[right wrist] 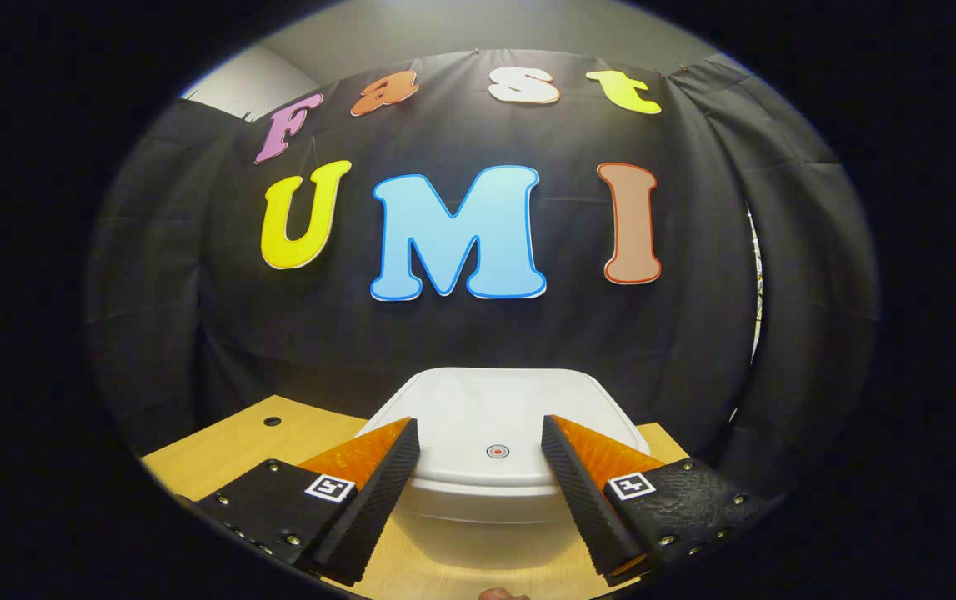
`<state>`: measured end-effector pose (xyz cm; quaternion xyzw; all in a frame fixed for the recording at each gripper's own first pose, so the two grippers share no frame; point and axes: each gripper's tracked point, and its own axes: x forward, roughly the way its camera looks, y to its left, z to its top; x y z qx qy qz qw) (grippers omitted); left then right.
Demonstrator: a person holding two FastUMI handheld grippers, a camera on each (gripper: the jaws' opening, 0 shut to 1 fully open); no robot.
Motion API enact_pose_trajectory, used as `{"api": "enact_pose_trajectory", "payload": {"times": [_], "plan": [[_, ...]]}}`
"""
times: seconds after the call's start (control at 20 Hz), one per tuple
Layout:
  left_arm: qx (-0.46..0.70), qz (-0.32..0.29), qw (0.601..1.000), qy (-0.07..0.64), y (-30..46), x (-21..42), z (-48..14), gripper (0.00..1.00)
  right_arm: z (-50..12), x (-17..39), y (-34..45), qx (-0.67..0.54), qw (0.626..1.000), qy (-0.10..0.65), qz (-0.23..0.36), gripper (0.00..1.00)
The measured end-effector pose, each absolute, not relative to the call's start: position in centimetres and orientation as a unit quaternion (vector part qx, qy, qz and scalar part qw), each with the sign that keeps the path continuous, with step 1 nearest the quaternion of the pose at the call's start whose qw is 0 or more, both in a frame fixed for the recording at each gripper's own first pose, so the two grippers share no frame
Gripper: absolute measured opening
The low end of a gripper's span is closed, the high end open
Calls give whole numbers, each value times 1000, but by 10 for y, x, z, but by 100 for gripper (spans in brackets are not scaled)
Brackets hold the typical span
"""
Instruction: Press the lid of the desktop garbage bin to open it, pick up the crumpled paper on the desktop and throw it into the bin, then pick up the pop can on the desktop and drop it into the bin, and finally close the garbage bin lid.
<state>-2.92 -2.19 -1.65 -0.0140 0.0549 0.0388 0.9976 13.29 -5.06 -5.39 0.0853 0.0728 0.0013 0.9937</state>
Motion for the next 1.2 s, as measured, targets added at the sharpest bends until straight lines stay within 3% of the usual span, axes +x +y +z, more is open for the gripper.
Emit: {"api": "enact_pose_trajectory", "payload": {"times": [0.6, 0.85, 1.1, 1.2], "plan": [[-14, -47, 998, 48, -38, 5, -35, 96, -22, 14, -46, 86, 995, 35, -24, 95], [-7, -72, 997, 35, -41, 8, -34, 96, -22, -16, -53, 63, 996, 35, -56, 95], [1, -87, 996, 16, -67, 5, -23, 96, -24, -29, -63, 49, 996, 36, -59, 95], [2, -90, 996, 8, -86, 0, -23, 96, -26, -33, -63, 58, 997, 34, -35, 94]]}}
